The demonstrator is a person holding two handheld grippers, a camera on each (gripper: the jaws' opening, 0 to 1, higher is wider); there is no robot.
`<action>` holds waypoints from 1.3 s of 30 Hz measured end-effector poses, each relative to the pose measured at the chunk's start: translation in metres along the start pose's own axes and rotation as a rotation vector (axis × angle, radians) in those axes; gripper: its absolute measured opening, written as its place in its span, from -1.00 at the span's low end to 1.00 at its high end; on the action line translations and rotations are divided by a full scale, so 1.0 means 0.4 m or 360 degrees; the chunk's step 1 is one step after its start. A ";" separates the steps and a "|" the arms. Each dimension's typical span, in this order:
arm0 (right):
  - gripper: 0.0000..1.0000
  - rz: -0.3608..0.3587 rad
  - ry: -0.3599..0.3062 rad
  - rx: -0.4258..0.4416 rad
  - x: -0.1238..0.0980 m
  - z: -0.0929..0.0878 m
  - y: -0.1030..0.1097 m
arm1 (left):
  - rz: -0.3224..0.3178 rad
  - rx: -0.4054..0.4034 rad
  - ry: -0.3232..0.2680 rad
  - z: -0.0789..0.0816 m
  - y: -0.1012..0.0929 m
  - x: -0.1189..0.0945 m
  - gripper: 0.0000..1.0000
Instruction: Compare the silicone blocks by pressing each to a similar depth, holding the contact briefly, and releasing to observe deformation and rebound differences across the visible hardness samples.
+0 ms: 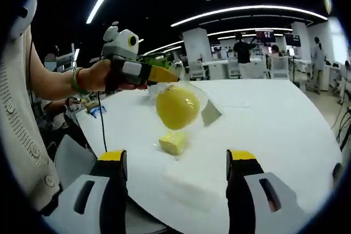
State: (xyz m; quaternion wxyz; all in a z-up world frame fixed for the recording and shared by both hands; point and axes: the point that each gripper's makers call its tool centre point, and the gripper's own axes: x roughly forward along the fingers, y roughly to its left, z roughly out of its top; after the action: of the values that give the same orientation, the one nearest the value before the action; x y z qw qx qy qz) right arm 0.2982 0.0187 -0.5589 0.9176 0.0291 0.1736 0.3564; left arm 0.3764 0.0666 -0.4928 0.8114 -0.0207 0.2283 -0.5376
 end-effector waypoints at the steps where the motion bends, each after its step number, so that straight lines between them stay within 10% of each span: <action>1: 0.40 0.0020 -0.0002 -0.0017 0.007 0.008 0.005 | 0.0010 0.0022 0.0003 0.000 -0.001 -0.011 -1.00; 26: 0.54 0.0556 0.0115 -0.0375 0.209 0.090 0.180 | 0.0112 0.0088 0.0078 -0.036 -0.022 -0.185 -1.00; 39: 0.06 0.0705 0.0220 -0.0451 0.292 0.075 0.227 | 0.0049 0.0070 0.0117 -0.049 -0.037 -0.183 -1.00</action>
State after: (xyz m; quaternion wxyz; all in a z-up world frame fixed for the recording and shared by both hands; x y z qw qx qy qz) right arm 0.3300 0.1659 -0.5497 0.7981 -0.0869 0.1737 0.5703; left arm 0.3328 0.1289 -0.4808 0.8110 0.0204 0.2462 -0.5303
